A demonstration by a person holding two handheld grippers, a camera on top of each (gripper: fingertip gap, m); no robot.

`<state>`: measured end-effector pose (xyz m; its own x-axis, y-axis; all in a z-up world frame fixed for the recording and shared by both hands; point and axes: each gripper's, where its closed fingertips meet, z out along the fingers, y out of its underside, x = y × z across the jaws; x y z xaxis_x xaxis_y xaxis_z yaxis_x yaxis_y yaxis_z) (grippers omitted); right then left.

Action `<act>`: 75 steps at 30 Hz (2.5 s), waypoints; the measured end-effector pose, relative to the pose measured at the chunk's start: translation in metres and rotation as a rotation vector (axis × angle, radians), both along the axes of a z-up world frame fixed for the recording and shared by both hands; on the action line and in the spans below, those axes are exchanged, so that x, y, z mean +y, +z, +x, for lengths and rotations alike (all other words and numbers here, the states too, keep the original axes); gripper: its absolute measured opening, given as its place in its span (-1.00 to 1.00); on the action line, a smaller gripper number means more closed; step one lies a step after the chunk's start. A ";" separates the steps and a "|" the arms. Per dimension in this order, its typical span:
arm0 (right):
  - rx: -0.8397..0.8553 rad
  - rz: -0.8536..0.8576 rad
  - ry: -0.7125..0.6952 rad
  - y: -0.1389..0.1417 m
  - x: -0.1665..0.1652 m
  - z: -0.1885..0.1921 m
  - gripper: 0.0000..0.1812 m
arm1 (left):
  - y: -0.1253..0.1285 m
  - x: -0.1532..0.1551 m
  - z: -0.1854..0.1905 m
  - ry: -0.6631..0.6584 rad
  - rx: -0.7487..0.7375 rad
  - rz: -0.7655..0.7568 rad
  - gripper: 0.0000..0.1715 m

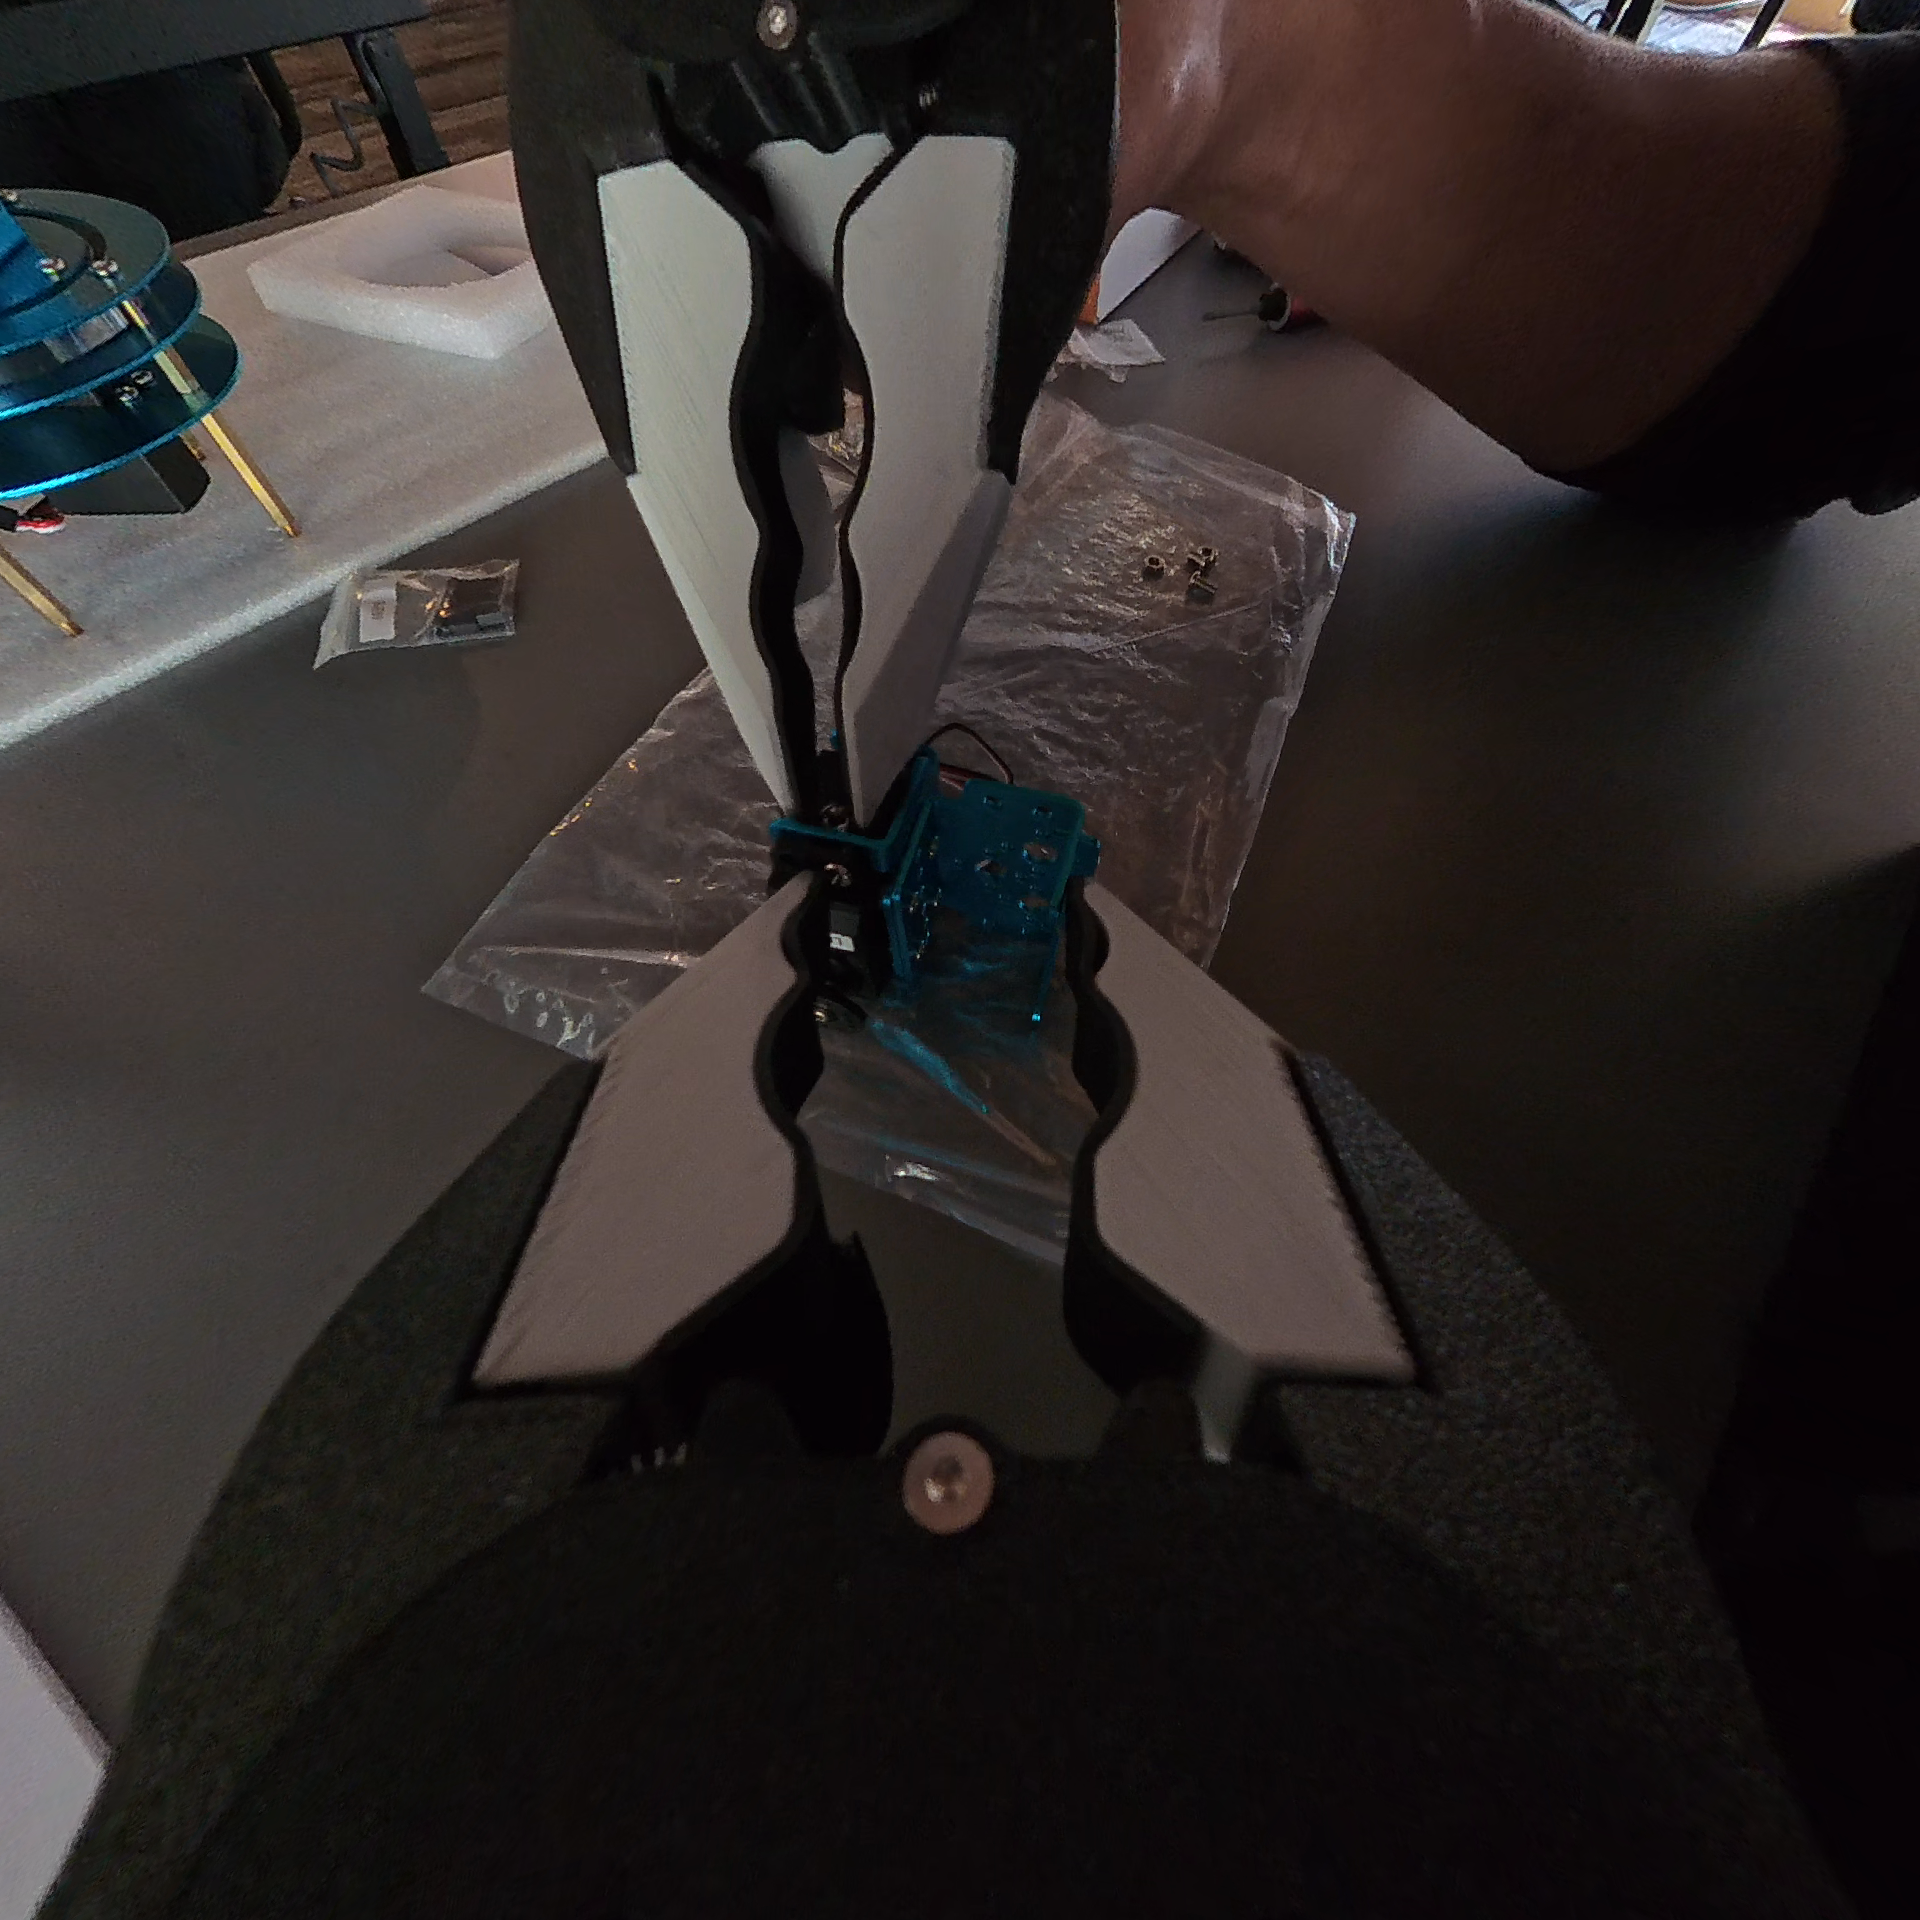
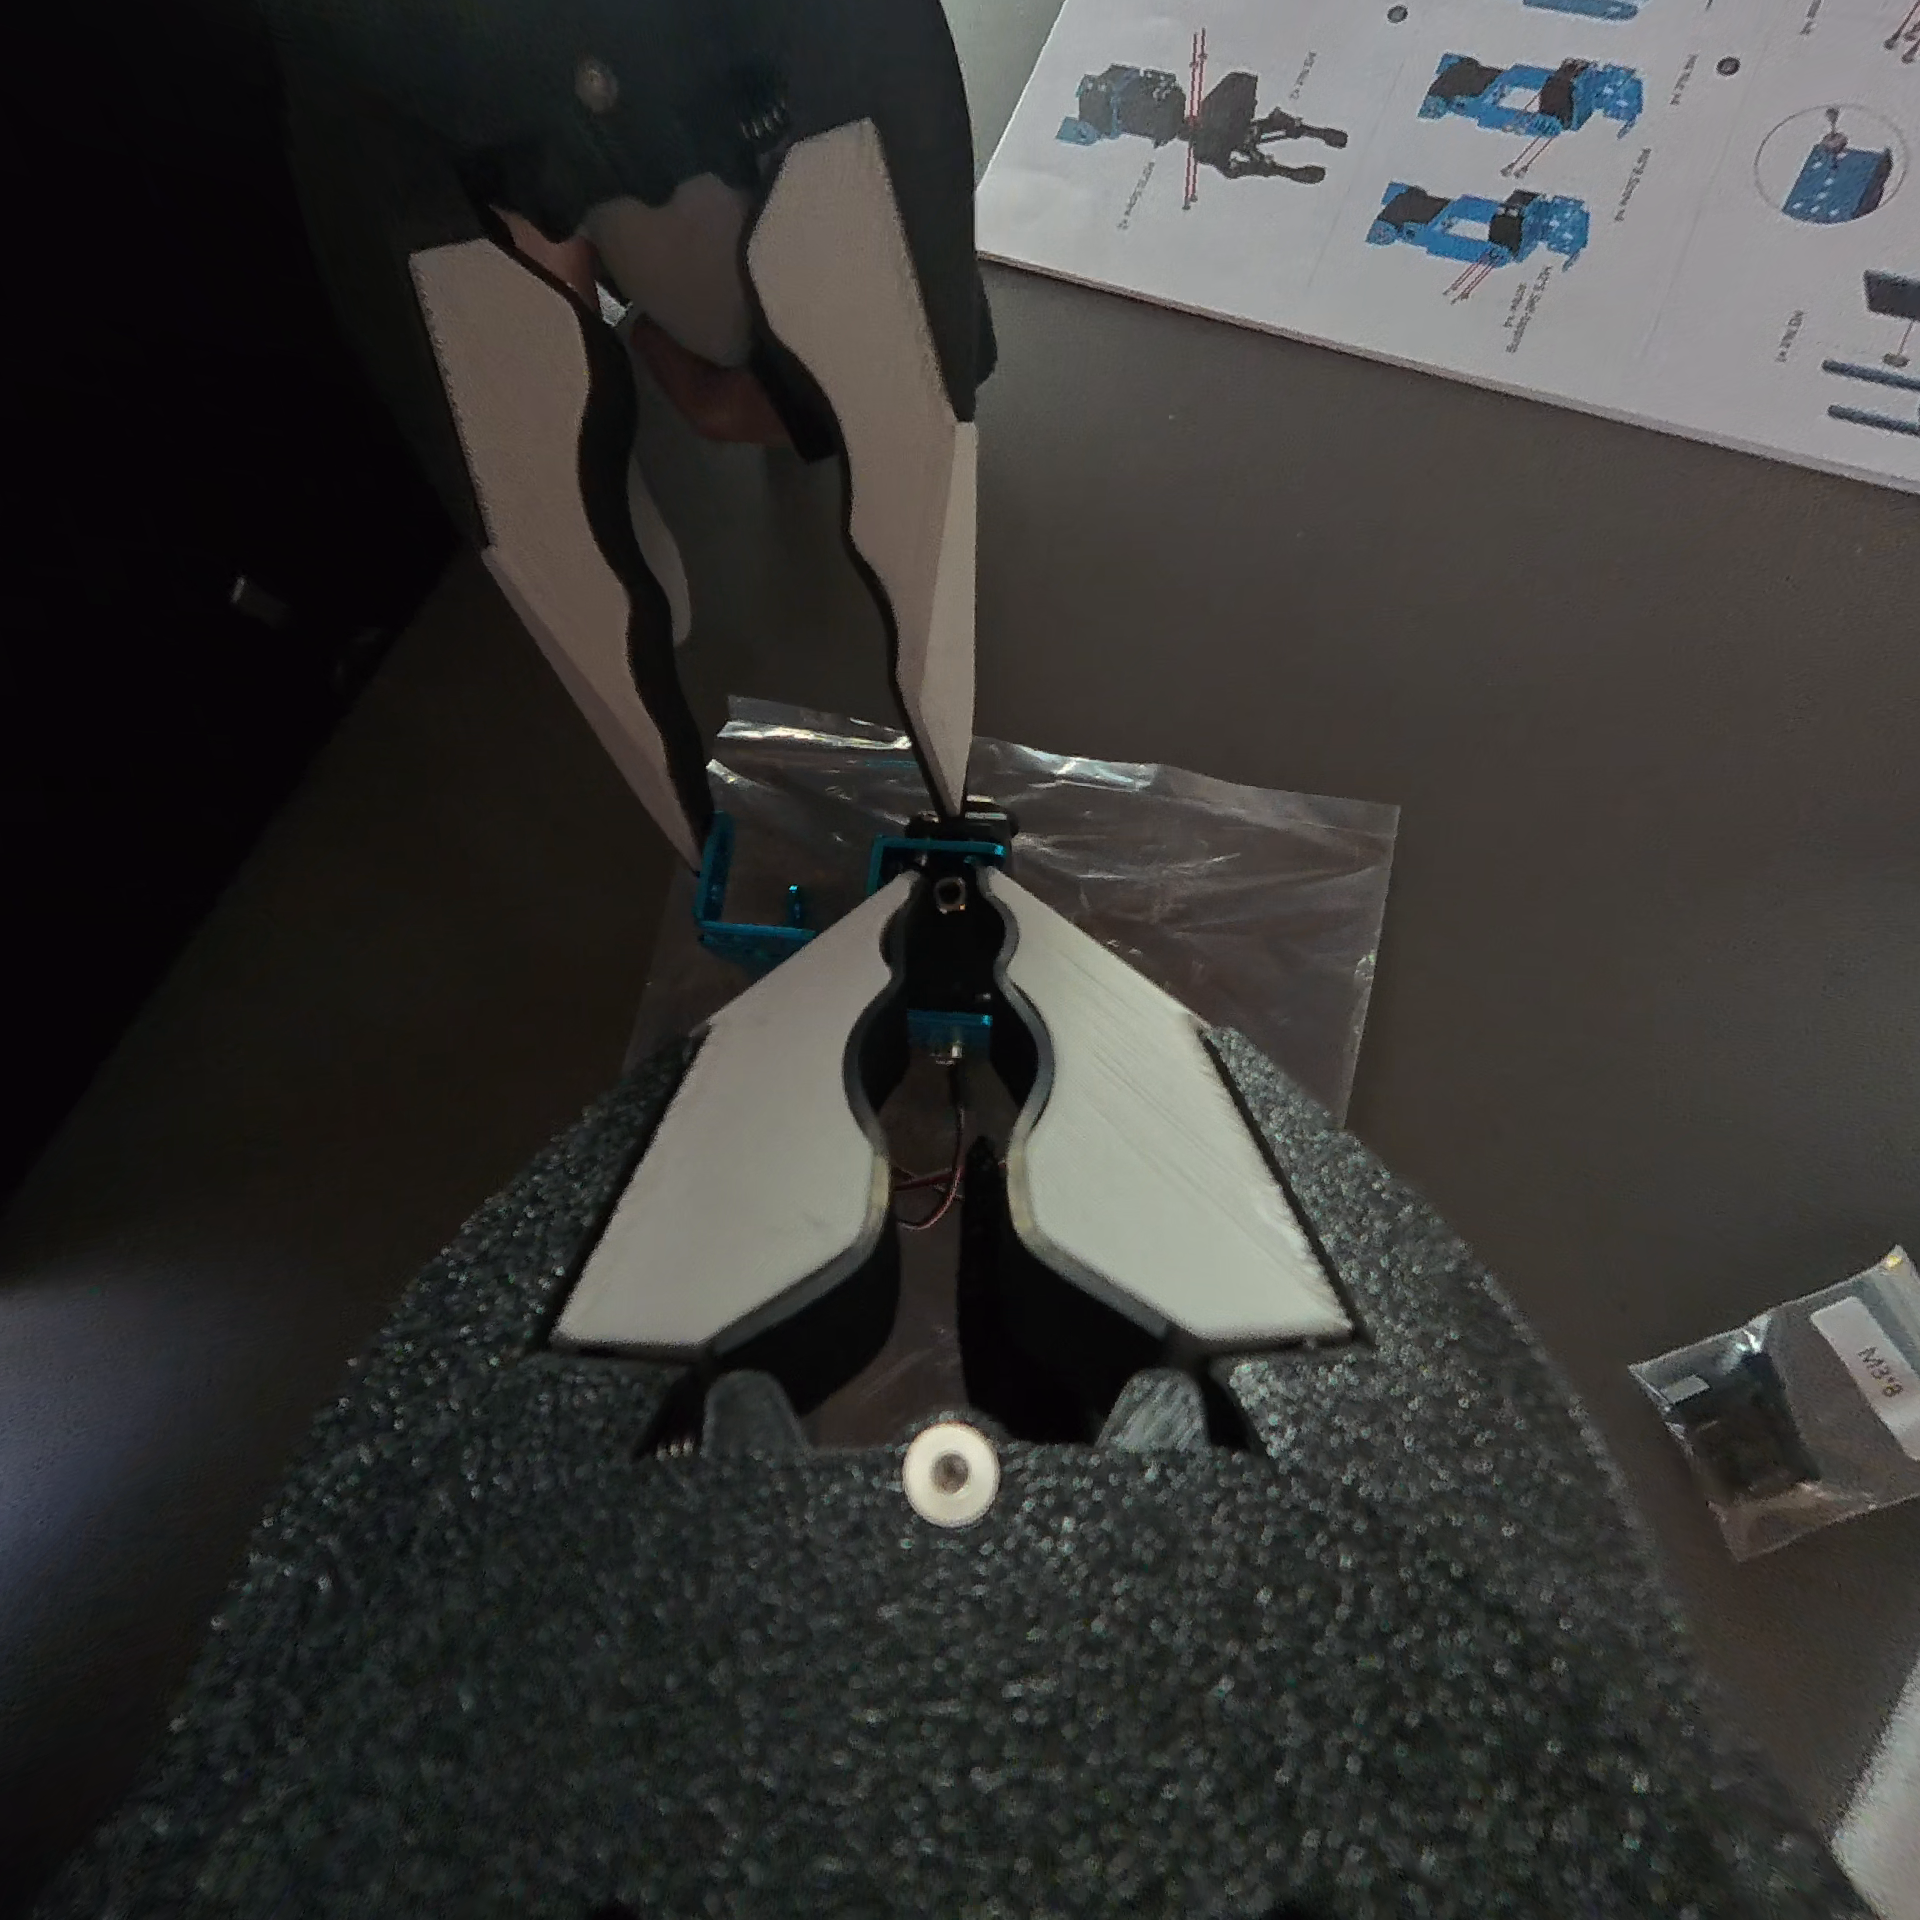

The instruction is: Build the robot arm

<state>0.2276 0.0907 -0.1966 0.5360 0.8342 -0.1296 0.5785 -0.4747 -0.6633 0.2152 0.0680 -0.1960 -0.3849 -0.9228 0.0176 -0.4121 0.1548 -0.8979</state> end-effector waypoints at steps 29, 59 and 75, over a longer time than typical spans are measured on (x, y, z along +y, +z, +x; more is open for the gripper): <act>0.216 0.058 0.016 0.010 -0.001 -0.010 -0.93 | 0.000 0.001 -0.002 0.003 0.004 -0.003 -0.48; 0.372 0.050 0.028 0.019 -0.003 -0.004 -0.86 | -0.001 0.001 -0.003 0.000 0.007 -0.015 -0.48; 0.085 -0.015 0.013 0.000 0.006 0.002 -0.77 | 0.000 0.000 -0.002 0.000 0.005 -0.011 -0.48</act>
<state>0.2300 0.0964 -0.1963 0.5119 0.8386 -0.1864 0.5269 -0.4778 -0.7029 0.2131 0.0685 -0.1963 -0.3846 -0.9226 0.0299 -0.4168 0.1447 -0.8974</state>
